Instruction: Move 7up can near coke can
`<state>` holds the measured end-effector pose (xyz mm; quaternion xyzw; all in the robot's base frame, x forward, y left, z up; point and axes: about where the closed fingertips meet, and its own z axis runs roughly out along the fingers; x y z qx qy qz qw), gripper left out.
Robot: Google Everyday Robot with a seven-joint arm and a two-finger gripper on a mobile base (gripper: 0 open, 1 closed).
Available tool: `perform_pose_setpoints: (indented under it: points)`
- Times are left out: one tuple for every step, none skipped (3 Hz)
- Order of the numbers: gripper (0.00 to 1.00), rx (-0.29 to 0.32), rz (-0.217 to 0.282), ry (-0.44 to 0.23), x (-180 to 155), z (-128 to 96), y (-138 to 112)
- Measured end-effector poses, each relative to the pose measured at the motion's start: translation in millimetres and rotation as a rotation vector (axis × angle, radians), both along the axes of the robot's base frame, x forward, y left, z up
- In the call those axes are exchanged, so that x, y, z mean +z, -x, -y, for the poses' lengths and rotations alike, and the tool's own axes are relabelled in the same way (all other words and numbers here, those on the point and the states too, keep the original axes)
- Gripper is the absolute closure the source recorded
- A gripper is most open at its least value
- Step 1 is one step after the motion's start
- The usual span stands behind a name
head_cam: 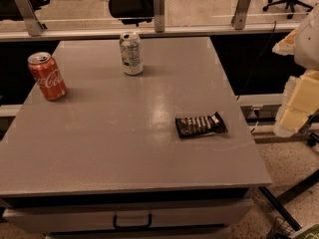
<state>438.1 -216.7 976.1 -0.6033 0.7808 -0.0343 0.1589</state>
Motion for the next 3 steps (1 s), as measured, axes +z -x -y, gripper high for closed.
perform_pose_setpoints:
  points:
    - [0.0,0.0,0.001,0.0,0,0,0]
    - [0.0,-0.004,0.027,-0.019,4,-12,-13]
    - [0.0,-0.006,0.06,-0.086,7,-41,-49]
